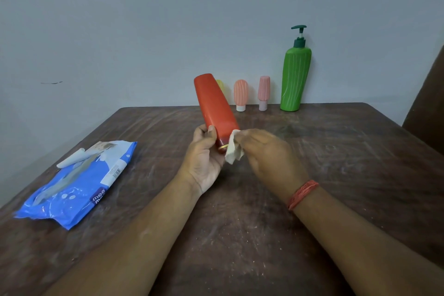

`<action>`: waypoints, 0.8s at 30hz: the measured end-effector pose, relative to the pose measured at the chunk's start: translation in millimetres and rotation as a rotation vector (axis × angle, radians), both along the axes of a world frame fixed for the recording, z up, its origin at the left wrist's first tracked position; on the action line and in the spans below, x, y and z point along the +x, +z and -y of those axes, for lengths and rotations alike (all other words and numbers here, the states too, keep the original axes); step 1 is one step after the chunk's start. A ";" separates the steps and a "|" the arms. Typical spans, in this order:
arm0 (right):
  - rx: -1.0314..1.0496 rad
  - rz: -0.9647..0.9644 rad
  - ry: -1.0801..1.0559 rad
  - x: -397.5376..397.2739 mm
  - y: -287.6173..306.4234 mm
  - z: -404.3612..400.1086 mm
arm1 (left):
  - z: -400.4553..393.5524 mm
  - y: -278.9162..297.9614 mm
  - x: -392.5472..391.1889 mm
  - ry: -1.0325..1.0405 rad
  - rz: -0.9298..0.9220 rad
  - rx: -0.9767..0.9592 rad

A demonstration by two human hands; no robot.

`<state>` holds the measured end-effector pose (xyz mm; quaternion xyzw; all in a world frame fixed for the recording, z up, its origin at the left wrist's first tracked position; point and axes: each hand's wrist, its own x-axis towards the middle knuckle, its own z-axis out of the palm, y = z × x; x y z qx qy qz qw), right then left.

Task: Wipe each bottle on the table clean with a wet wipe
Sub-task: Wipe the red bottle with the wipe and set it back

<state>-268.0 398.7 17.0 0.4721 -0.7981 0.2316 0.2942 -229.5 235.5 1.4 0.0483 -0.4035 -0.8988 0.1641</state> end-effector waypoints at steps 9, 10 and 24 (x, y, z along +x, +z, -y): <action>0.059 -0.037 -0.025 3.9 -2.1 10.9 | 3.3 -0.6 0.0 -0.002 -0.034 -0.013; 0.099 -0.095 0.006 5.6 -5.7 13.2 | 3.5 -0.5 0.5 -0.006 -0.022 -0.039; -0.097 -0.011 -0.024 -9.4 -13.4 14.9 | -8.4 -1.9 2.7 -0.166 -0.031 -0.110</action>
